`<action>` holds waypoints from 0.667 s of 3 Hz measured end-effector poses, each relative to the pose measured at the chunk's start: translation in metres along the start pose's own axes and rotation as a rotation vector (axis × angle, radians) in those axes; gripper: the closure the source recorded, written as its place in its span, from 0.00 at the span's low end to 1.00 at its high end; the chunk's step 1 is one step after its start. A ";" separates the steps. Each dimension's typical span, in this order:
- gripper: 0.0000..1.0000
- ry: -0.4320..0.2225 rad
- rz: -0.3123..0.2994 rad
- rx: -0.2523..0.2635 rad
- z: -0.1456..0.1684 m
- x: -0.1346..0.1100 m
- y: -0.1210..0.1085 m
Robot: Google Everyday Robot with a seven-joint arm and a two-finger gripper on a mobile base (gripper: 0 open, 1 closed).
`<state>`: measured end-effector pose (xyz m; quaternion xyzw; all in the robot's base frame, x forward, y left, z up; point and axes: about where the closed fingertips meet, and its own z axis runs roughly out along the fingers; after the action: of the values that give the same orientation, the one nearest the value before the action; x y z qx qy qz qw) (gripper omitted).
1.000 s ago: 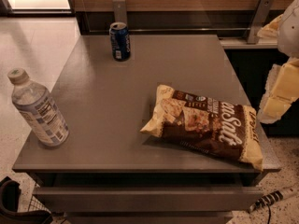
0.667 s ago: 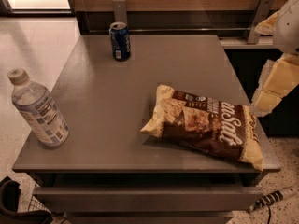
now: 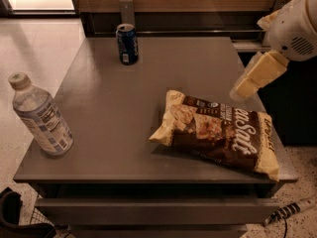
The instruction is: Move pepsi can near blue plastic bottle
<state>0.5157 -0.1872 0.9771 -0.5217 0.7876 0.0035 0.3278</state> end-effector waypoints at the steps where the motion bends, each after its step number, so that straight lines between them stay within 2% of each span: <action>1: 0.00 -0.195 0.075 0.009 0.032 -0.027 -0.009; 2: 0.00 -0.463 0.132 0.049 0.064 -0.076 -0.028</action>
Offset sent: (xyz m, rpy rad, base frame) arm 0.1335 0.0826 0.0336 0.6717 -0.4628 -0.0333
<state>0.5901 -0.1152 0.9756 -0.4465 0.7237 0.1252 0.5110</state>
